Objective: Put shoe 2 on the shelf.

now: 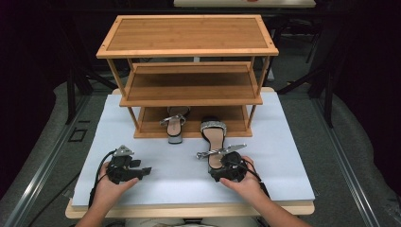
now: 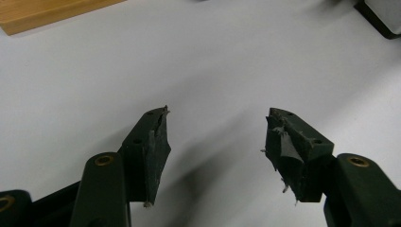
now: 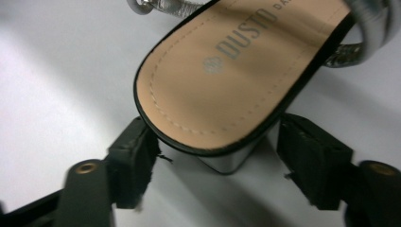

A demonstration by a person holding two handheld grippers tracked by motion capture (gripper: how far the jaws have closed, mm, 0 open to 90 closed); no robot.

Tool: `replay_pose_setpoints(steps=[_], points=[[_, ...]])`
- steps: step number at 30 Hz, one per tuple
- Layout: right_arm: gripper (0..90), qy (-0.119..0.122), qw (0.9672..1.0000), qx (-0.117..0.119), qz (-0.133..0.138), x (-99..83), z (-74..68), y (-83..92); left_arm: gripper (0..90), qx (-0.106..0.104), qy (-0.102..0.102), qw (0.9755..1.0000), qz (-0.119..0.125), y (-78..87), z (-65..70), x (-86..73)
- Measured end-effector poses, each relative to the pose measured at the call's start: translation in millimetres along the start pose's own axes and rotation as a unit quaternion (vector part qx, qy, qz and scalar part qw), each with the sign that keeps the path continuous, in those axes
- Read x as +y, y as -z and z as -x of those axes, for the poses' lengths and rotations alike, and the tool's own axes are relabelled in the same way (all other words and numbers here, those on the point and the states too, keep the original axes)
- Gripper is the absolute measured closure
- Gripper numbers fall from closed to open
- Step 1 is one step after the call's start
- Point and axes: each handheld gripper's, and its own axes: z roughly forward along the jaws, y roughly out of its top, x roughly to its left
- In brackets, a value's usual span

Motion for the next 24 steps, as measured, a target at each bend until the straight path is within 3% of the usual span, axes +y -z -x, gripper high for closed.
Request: replay_pose_setpoints(steps=[9, 14, 19, 24], points=[[27.5, -0.045, 0.999, -0.002, 0.004, 5.8, -5.1, -7.8, 39.7, 0.0, -0.001, 1.0, -0.004, -0.4, -1.3, -0.8], [28.8, -0.027, 0.9995, -0.017, -0.003, 6.6, -5.4, -5.3, 39.8, 0.0, 0.0, 1.0, 0.0, 0.2, -1.1, -0.9], [29.0, -0.025, 0.9996, -0.008, -0.009, 9.6, 0.2, 0.4, 39.7, 0.0, -0.001, 1.0, 0.002, 0.0, -0.8, 2.0], [29.3, -0.035, 0.9991, 0.025, -0.001, 23.6, 11.7, 7.8, 39.7, -0.007, -0.005, 0.9999, 0.008, -2.2, 1.9, 10.1]])
